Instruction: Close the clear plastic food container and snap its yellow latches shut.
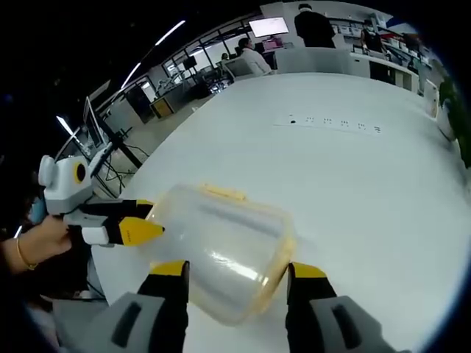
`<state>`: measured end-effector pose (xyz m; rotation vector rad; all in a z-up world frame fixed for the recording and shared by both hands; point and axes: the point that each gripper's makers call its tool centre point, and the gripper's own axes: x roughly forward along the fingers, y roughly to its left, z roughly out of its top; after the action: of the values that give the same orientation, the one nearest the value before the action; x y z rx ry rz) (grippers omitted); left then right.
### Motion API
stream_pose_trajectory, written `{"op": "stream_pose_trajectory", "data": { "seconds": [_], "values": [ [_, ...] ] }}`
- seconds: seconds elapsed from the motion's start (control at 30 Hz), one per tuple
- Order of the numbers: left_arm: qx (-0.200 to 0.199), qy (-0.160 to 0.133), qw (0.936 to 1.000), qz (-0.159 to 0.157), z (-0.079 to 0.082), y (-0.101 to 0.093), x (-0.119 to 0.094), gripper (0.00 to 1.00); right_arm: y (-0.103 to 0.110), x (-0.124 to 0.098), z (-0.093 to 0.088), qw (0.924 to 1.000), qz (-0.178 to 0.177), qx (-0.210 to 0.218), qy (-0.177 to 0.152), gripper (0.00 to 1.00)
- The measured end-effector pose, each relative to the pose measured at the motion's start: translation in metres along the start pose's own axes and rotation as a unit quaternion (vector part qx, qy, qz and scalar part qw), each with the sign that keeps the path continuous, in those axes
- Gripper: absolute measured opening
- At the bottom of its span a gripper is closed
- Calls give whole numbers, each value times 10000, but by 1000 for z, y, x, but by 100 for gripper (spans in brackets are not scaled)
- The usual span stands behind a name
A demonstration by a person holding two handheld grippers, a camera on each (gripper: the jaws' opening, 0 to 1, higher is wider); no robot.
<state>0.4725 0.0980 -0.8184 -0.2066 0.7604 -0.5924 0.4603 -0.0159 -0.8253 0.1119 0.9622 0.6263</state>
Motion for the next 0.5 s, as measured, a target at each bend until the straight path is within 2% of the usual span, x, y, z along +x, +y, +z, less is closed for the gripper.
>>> {"op": "stream_pose_trajectory", "data": {
  "seconds": [0.17, 0.2, 0.23, 0.33, 0.5],
  "values": [
    [-107, 101, 9999, -91, -1, 0, -1, 38, -1, -1, 4, 9994, -55, -354, -26, 52],
    [-347, 228, 9991, -108, -5, 0, -2, 38, -3, 0, 6, 9993, -102, -343, -97, 52],
    [-471, 234, 9985, -154, -5, -1, -2, 38, -3, 0, 6, 9996, -111, -237, -119, 54],
    [-602, 29, 9979, -222, 1, -2, -6, 44, 0, -2, 7, 9998, -7, -78, -203, 61],
    [-496, -141, 9982, -321, 9, -8, -18, 51, 3, -12, 3, 9995, 0, -194, -258, 63]
  ]
}}
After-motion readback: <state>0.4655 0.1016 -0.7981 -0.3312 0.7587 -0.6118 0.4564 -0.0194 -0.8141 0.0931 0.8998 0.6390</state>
